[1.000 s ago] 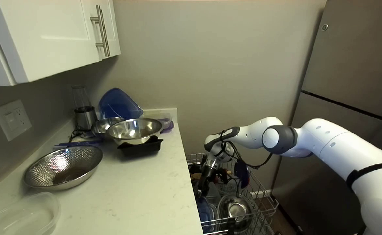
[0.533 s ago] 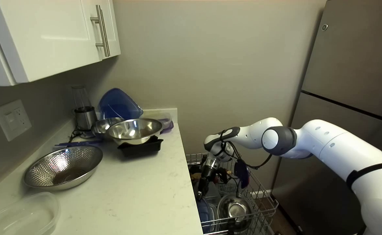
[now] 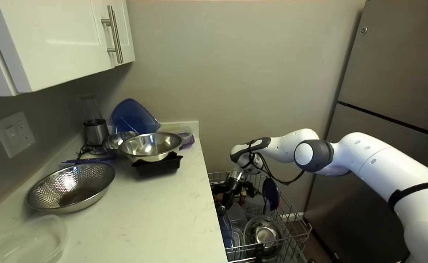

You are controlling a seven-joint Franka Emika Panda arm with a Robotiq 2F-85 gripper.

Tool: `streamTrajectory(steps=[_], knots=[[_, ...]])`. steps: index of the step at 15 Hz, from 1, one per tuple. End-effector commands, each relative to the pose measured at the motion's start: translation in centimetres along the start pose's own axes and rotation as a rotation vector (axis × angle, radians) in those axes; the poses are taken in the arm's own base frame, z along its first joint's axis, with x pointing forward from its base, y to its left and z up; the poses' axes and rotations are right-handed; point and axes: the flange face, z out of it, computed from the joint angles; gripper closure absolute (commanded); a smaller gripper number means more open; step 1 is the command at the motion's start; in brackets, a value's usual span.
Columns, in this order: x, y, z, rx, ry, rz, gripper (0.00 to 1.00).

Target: Remove one blue lid from the dishwasher

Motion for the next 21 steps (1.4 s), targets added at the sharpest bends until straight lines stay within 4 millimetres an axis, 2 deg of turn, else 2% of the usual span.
streamTrajectory(steps=[1, 5, 9, 14, 17, 21], knots=[[0.2, -1.7, -4.0, -0.048, 0.072, -0.034, 0.97], [-0.1, -2.7, -8.3, -0.124, 0.133, -0.034, 0.97], [-1.2, -3.6, -12.2, -0.206, 0.179, -0.012, 0.97], [-2.8, -6.3, -16.7, -0.341, 0.272, -0.01, 0.97], [-3.3, -8.2, -18.1, -0.425, 0.339, -0.026, 0.97], [-3.5, -11.0, -18.6, -0.545, 0.451, -0.087, 0.97]])
